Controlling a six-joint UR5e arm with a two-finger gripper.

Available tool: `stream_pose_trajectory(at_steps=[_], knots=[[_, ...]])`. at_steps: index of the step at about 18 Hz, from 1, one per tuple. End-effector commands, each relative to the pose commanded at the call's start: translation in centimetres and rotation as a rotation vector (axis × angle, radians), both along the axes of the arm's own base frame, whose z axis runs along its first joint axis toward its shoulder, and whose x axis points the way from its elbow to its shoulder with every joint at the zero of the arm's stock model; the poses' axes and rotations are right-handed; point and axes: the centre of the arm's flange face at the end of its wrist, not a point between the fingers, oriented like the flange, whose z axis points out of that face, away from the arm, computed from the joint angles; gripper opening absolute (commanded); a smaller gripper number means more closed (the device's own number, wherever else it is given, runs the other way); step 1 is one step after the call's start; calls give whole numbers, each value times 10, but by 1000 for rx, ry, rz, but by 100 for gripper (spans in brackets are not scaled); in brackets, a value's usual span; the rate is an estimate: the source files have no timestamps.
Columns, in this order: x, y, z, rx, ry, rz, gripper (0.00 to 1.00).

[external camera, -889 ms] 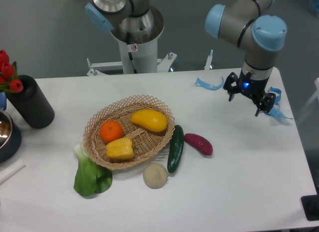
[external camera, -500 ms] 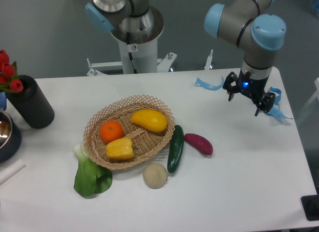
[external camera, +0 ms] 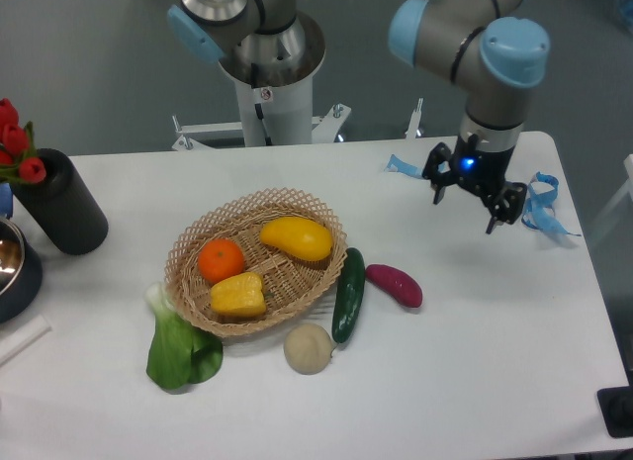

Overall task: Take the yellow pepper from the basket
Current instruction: 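Move the gripper from beside the basket over the yellow bell pepper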

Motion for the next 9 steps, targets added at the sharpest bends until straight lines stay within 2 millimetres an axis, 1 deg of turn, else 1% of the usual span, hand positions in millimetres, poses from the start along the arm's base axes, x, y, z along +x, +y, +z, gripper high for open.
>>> stream_pose_trajectory(at_steps=[1, 2, 5, 7, 9], knots=[[5, 7, 0, 4, -1, -10, 100], [14, 18, 3, 14, 1, -22, 100], [38, 48, 4, 33, -5, 19, 100], [57, 72, 4, 44, 9, -26, 100], [72, 87, 0, 40, 5, -65, 100]])
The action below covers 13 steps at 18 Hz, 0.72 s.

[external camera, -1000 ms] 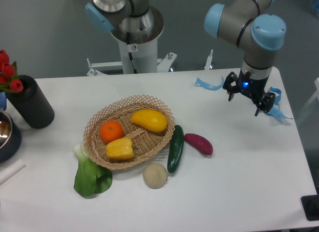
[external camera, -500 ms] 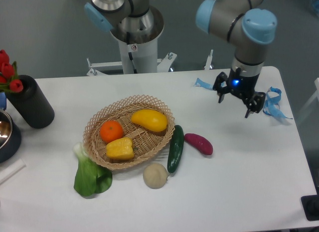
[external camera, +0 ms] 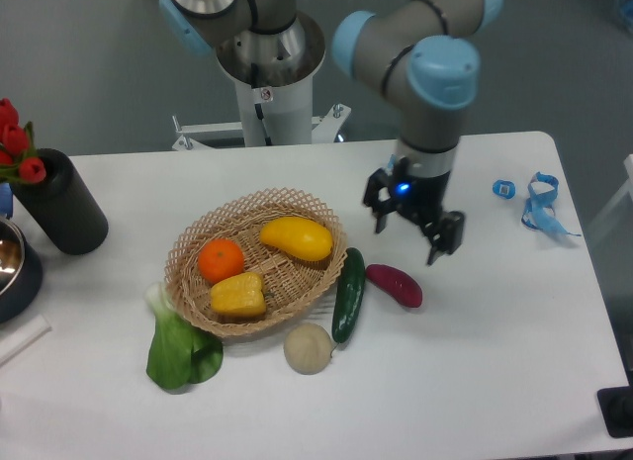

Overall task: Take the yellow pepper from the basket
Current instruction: 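Move the gripper from beside the basket over the yellow bell pepper, then lower the open gripper into the basket around the yellow bell pepper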

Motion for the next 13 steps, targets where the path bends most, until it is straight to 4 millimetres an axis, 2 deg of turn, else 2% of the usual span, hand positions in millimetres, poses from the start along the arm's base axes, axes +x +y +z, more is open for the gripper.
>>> stream_pose_trajectory(at_steps=[2, 7, 8, 13], knots=[[21, 18, -5, -5, -7, -49, 100], [60, 46, -8, -9, -9, -135, 100], [71, 55, -16, -20, -18, -159, 100], [84, 71, -45, -59, -47, -198, 100]])
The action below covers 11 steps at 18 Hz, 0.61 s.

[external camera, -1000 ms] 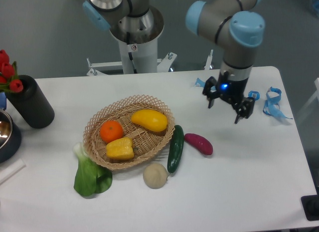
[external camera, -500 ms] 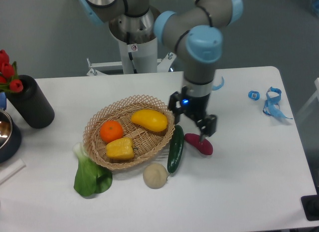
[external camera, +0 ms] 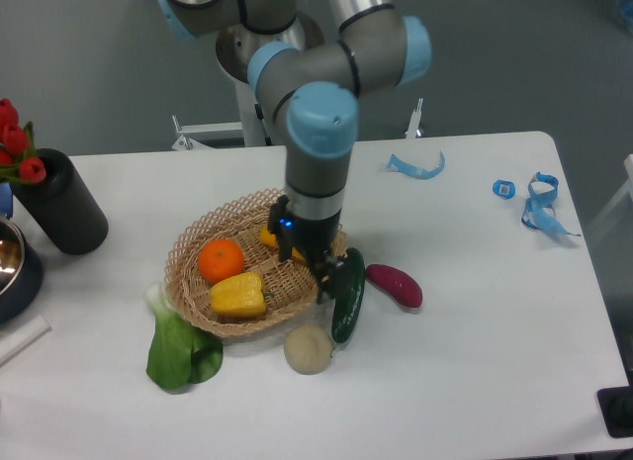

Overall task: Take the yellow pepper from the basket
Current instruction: 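Lower the open gripper into the basket around the yellow bell pepper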

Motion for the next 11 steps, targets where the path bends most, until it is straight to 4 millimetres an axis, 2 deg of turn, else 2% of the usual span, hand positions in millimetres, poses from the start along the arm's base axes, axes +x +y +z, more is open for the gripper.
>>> stream_pose_trajectory(at_steps=[3, 6, 11], knots=[[6, 7, -16, -19, -14, -39, 100], [15, 2, -31, -39, -39, -49, 100], [19, 4, -41, -52, -50, -58, 100]])
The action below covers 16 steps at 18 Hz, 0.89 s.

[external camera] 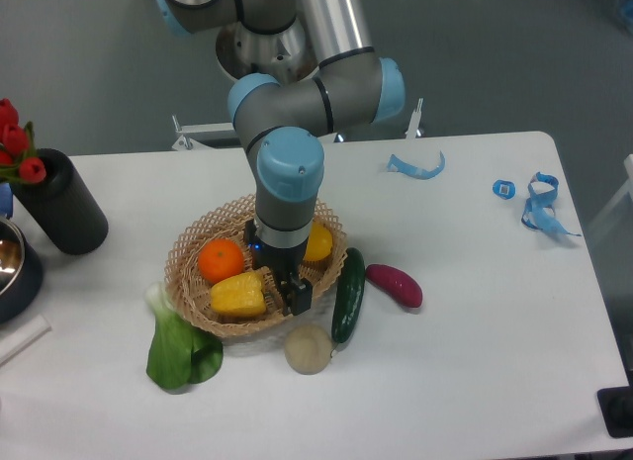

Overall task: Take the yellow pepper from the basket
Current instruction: 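Lower the open gripper into the basket around the yellow bell pepper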

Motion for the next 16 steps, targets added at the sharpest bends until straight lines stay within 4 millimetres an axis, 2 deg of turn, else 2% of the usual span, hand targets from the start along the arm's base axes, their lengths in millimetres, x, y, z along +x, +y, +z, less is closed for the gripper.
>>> stream_pose_trajectory(at_steps=[16], knots=[[18, 8, -19, -29, -23, -23, 100]])
